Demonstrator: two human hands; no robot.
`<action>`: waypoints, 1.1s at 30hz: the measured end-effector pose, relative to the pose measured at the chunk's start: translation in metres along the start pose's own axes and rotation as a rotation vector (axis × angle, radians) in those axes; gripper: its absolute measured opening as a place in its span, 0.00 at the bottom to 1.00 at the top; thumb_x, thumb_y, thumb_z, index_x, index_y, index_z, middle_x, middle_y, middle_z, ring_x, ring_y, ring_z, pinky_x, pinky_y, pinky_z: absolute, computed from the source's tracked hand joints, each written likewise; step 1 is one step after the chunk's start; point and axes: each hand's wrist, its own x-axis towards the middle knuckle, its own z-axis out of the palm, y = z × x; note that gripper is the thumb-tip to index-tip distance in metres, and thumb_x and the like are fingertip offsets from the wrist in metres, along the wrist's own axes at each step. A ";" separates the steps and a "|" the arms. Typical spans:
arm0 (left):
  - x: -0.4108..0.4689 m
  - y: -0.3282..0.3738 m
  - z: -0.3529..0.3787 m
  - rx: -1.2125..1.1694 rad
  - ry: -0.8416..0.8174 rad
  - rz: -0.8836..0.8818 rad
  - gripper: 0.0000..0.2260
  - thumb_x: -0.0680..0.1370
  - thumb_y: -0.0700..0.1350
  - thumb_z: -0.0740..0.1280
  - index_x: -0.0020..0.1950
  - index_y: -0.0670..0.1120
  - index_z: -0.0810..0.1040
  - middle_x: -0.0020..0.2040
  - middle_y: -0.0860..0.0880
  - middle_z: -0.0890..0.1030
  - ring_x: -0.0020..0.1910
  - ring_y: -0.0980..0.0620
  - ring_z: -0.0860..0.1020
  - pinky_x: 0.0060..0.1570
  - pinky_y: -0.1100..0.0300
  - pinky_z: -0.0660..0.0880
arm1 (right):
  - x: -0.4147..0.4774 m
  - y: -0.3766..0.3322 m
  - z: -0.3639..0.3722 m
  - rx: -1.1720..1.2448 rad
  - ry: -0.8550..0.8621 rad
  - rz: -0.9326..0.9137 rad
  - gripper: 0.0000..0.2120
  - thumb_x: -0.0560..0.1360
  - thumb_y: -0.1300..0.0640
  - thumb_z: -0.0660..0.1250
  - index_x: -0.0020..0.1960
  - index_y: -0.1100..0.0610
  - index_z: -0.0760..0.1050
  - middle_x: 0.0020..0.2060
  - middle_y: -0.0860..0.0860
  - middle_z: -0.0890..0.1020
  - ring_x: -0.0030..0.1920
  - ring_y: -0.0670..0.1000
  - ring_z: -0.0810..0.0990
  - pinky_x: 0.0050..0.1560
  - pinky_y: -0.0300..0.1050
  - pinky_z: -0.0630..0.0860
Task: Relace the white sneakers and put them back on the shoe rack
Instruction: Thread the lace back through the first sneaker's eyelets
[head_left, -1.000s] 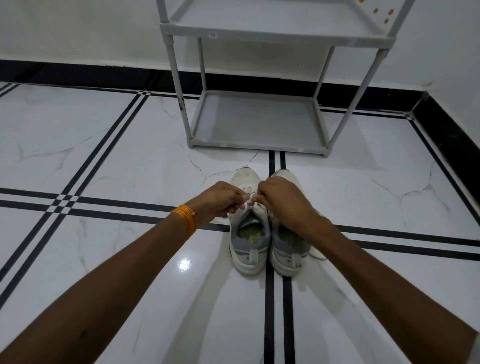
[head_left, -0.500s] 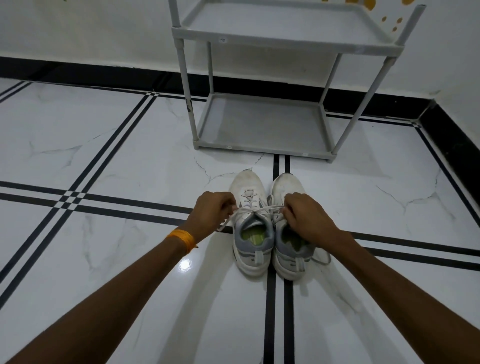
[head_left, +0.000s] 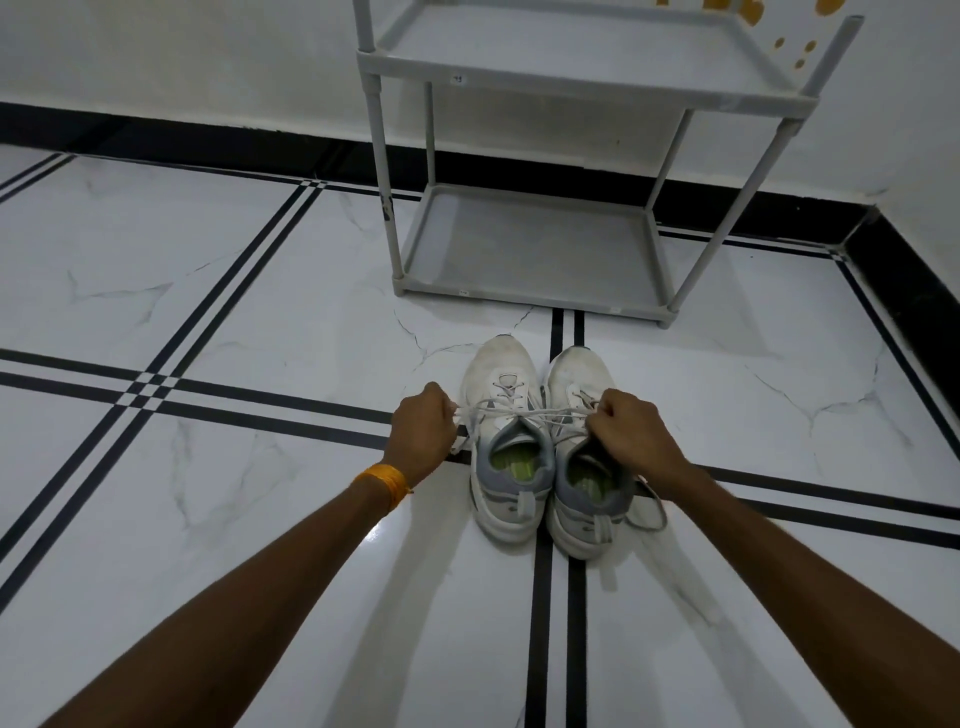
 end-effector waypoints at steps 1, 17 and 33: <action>-0.003 0.002 -0.001 0.143 -0.018 0.117 0.06 0.78 0.39 0.65 0.54 0.38 0.73 0.47 0.40 0.82 0.43 0.43 0.81 0.42 0.57 0.76 | 0.000 0.000 -0.001 -0.034 0.000 -0.033 0.05 0.76 0.60 0.61 0.42 0.60 0.69 0.38 0.56 0.76 0.41 0.58 0.74 0.39 0.46 0.65; 0.009 -0.012 -0.007 -0.216 0.060 -0.267 0.13 0.75 0.39 0.64 0.34 0.35 0.82 0.33 0.39 0.83 0.37 0.39 0.83 0.46 0.49 0.82 | -0.008 0.010 0.007 -0.568 0.006 -0.369 0.23 0.70 0.58 0.73 0.61 0.59 0.68 0.48 0.58 0.80 0.45 0.59 0.78 0.41 0.51 0.73; -0.005 -0.014 -0.012 -0.363 -0.054 -0.237 0.08 0.78 0.44 0.65 0.50 0.39 0.77 0.42 0.40 0.83 0.38 0.43 0.81 0.33 0.55 0.79 | -0.002 0.001 -0.009 -0.140 -0.004 -0.094 0.10 0.74 0.60 0.69 0.52 0.59 0.70 0.44 0.60 0.81 0.44 0.60 0.80 0.38 0.48 0.71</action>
